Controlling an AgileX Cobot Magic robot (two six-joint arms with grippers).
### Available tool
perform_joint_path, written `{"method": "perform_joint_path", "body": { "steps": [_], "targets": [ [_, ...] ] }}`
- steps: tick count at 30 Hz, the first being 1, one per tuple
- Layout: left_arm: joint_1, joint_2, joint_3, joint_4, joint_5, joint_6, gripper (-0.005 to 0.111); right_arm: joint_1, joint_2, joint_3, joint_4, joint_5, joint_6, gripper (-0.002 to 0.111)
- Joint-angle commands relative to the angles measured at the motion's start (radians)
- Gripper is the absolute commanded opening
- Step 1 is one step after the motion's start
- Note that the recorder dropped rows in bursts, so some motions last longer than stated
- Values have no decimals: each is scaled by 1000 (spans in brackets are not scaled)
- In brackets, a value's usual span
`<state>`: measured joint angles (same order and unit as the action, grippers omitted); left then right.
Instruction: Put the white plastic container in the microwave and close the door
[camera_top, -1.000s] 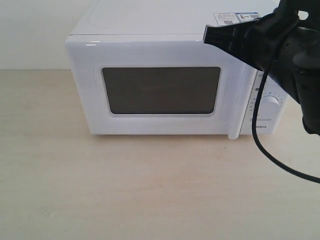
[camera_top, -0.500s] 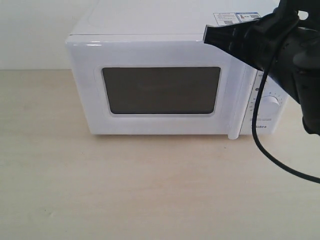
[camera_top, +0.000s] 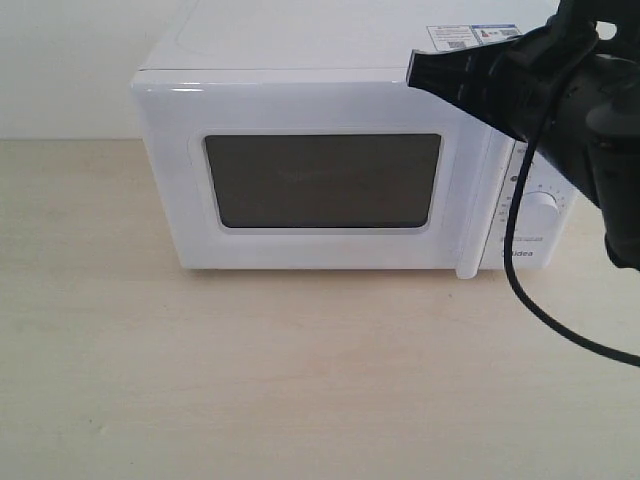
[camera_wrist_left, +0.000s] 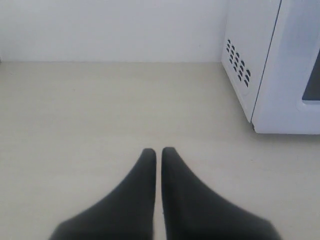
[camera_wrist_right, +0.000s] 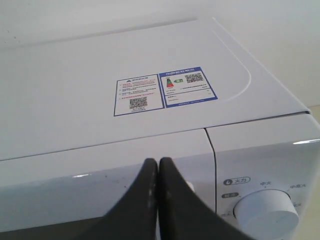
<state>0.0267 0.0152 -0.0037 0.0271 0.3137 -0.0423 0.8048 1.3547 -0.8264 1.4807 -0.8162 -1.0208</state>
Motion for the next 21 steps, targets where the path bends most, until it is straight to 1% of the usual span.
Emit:
{"method": "perform_joint_path", "body": {
  "steps": [1,16,18,21],
  "targets": [
    [4,-8,4,-8,2,-9,4,-5,-7,-5,-2,-8,-8,0],
    [4,-8,4,-8,2,-9,4,-5,-15,-5,-2,-7,-8,0],
    [4,-8,4,-8,2,-9,4,-5,-33,-5,-2,-10,-65,0],
    [4,-8,4,-8,0,-9,4,-5,-86,-5,104,35,-56,0]
  ]
}}
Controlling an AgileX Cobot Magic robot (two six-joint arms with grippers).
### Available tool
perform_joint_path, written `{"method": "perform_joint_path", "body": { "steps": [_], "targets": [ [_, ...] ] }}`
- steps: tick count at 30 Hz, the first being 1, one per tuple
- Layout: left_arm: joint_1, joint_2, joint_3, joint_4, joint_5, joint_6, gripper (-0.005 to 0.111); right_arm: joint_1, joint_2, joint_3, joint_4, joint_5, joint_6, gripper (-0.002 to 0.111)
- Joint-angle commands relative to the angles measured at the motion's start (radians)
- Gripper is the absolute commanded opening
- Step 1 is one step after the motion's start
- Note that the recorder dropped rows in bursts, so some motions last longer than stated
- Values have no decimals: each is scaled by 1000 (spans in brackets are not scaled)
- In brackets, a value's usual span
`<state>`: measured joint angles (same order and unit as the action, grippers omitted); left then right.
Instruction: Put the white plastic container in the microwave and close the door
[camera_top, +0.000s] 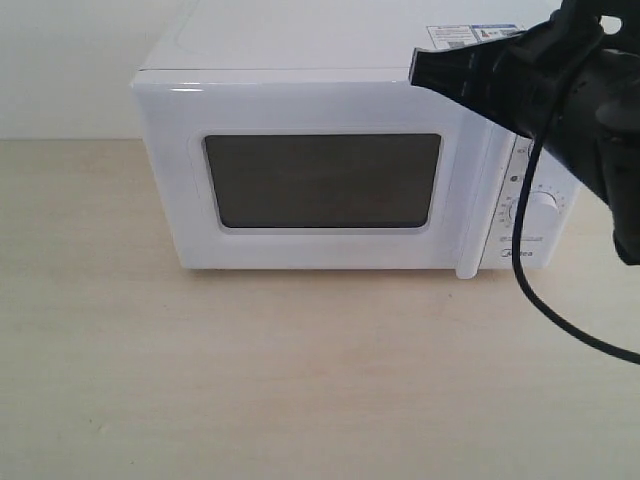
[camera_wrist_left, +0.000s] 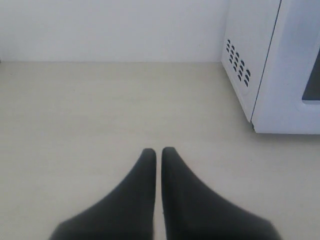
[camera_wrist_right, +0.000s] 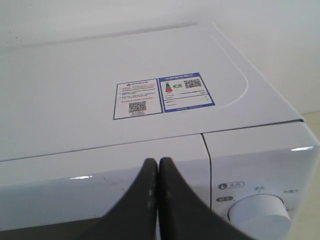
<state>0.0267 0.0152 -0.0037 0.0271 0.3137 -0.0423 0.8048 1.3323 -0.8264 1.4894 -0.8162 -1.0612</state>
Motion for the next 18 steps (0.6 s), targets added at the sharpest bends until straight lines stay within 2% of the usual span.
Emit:
{"method": "perform_joint_path", "body": {
  "steps": [1,7,9,14,18],
  "targets": [
    [4,-8,4,-8,0,-9,4,-5,-85,-5,125,43,-27,0],
    [4,-8,4,-8,0,-9,4,-9,-282,89,222,58,-114,0],
    [4,-8,4,-8,0,-9,4,-44,-372,164,229,132,-138,0],
    [4,-8,4,-8,0,-9,4,-218,-647,384,229,358,-138,0],
    [4,-8,4,-8,0,-9,4,-336,-887,525,229,414,-135,0]
  ]
}}
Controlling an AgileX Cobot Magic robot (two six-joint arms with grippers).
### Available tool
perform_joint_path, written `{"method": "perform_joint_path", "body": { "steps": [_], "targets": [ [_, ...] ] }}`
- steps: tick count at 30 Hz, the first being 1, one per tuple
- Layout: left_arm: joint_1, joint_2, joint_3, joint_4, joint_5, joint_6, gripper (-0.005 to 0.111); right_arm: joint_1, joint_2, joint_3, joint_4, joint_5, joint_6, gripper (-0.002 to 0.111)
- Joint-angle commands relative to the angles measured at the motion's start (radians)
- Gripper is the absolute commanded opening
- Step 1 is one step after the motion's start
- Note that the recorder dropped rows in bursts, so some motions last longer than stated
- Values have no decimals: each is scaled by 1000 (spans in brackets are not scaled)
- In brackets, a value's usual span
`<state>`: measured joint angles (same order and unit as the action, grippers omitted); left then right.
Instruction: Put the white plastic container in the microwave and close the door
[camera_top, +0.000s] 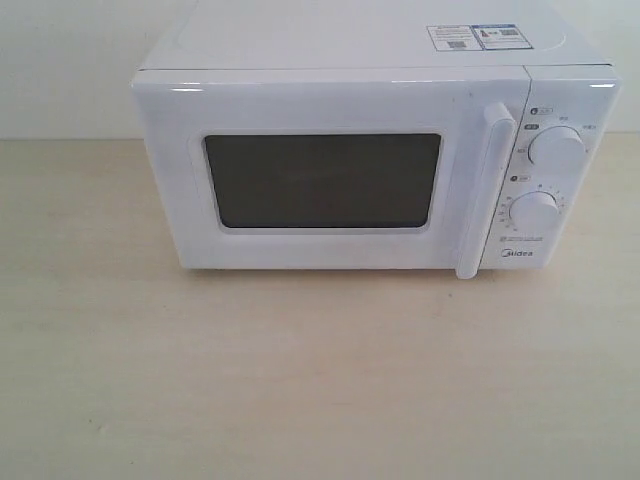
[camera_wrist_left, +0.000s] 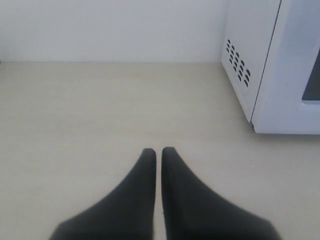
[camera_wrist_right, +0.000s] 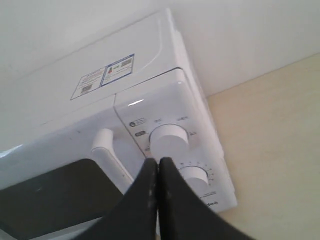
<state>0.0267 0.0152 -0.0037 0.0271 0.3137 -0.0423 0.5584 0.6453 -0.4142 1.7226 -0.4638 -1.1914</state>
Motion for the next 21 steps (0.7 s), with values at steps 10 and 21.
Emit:
{"method": "perform_joint_path", "body": {
  "steps": [10,21],
  "targets": [
    [4,-8,4,-8,0,-9,4,-308,-645,275,-6,252,-14,0],
    [4,-8,4,-8,0,-9,4,-468,-645,275,-15,446,-63,0]
  ]
}}
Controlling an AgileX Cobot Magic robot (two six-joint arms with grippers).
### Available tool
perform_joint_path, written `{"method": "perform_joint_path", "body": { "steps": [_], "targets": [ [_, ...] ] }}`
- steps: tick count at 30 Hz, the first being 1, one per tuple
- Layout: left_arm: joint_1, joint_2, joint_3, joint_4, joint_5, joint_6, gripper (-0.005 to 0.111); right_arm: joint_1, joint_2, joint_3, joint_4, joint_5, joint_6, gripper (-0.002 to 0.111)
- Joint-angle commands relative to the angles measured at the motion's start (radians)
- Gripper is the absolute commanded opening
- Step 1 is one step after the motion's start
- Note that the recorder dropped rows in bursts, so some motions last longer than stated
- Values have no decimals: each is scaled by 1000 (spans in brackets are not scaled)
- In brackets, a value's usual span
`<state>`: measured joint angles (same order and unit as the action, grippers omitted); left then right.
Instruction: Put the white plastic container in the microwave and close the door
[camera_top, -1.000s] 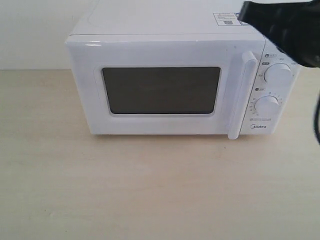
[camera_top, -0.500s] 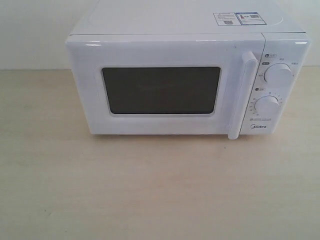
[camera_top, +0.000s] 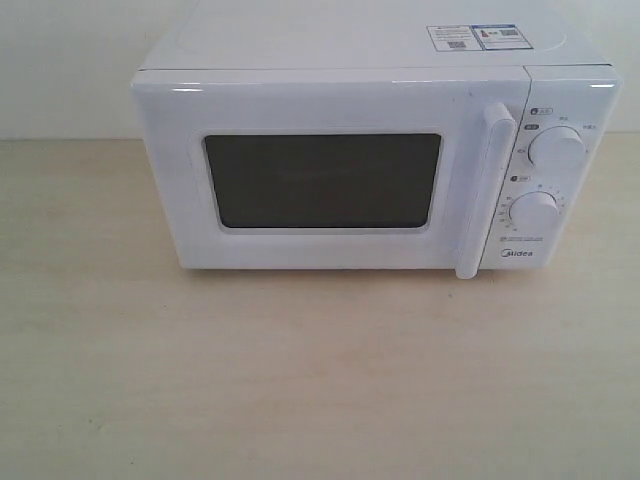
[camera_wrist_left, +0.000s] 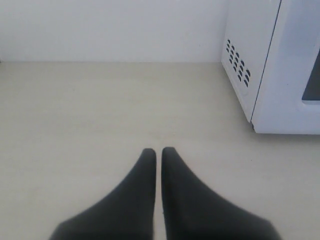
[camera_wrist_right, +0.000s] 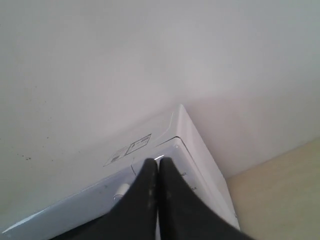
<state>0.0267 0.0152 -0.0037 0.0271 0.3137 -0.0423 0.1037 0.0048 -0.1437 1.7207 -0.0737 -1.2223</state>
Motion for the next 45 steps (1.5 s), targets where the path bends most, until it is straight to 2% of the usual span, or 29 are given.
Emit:
{"method": "perform_joint_path", "body": {
  "steps": [1,13,17,19,21,22,23,24,25,27,32,45],
  "targets": [
    [4,-8,4,-8,0,-9,4,-13,-5,4,-13,61,-37,0],
    [4,-8,4,-8,0,-9,4,-13,-5,75,-11,197,-1,0],
    [4,-8,4,-8,0,-9,4,-13,-5,74,-13,194,-1,0],
    [4,-8,4,-8,0,-9,4,-13,-5,74,-147,206,42,0],
    [4,-8,4,-8,0,-9,4,-13,-5,72,-421,222,283,0],
    [4,-8,4,-8,0,-9,4,-13,-5,72,-651,219,511,0],
    [4,-8,4,-8,0,-9,4,-13,-5,72,-796,217,639,0],
    [4,-8,4,-8,0,-9,4,-13,-5,72,-1082,221,895,0],
    [4,-8,4,-8,0,-9,4,-13,-5,72,-1278,224,1067,0],
    [4,-8,4,-8,0,-9,4,-13,-5,72,-1506,238,1262,0],
    [4,-8,4,-8,0,-9,4,-13,-5,97,-1741,328,1318,0],
    [4,-8,4,-8,0,-9,4,-13,-5,144,-1746,402,1264,0]
  ]
}}
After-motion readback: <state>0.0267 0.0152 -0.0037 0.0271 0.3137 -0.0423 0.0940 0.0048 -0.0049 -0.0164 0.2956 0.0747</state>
